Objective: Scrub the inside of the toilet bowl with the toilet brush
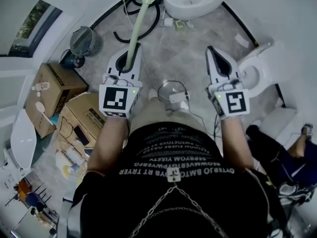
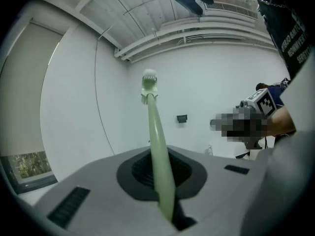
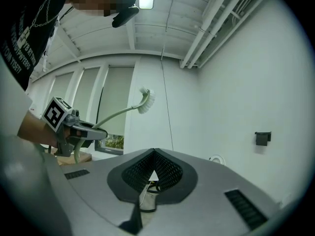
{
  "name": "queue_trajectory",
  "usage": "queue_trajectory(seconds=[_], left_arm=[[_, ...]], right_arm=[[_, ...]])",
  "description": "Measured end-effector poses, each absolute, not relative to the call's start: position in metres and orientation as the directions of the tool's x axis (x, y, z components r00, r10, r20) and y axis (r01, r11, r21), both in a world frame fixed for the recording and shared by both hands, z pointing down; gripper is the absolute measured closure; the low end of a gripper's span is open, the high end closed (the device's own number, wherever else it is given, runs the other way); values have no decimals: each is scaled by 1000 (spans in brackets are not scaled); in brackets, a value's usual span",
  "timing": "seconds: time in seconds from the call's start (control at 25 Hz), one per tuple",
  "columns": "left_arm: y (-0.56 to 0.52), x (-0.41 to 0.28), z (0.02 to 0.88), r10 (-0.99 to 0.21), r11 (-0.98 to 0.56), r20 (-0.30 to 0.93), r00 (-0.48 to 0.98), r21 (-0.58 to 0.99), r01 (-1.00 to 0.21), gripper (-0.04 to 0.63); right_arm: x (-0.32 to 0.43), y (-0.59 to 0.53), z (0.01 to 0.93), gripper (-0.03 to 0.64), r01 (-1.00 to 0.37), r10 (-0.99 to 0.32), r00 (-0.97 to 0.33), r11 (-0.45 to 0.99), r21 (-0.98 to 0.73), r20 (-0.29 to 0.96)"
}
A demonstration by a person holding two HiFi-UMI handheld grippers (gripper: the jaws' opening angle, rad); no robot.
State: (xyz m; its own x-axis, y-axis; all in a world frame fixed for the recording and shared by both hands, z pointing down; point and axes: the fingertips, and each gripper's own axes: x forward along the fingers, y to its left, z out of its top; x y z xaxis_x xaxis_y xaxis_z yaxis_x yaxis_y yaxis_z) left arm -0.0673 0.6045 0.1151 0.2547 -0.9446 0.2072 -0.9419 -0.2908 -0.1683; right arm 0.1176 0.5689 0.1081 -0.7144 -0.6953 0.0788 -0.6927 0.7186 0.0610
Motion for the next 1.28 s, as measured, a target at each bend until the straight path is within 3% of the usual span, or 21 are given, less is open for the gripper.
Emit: queue_trajectory(seconds=[0.64, 1.28], left_arm=[[550, -168, 130, -914, -377, 209, 348, -116, -919, 594], [530, -192, 133, -908, -390, 216, 358, -127, -912, 594]], right_arm=[[21, 526, 104, 614, -761, -763, -636, 645, 72, 112], [17, 504, 105, 614, -795, -798, -596, 602, 78, 90]])
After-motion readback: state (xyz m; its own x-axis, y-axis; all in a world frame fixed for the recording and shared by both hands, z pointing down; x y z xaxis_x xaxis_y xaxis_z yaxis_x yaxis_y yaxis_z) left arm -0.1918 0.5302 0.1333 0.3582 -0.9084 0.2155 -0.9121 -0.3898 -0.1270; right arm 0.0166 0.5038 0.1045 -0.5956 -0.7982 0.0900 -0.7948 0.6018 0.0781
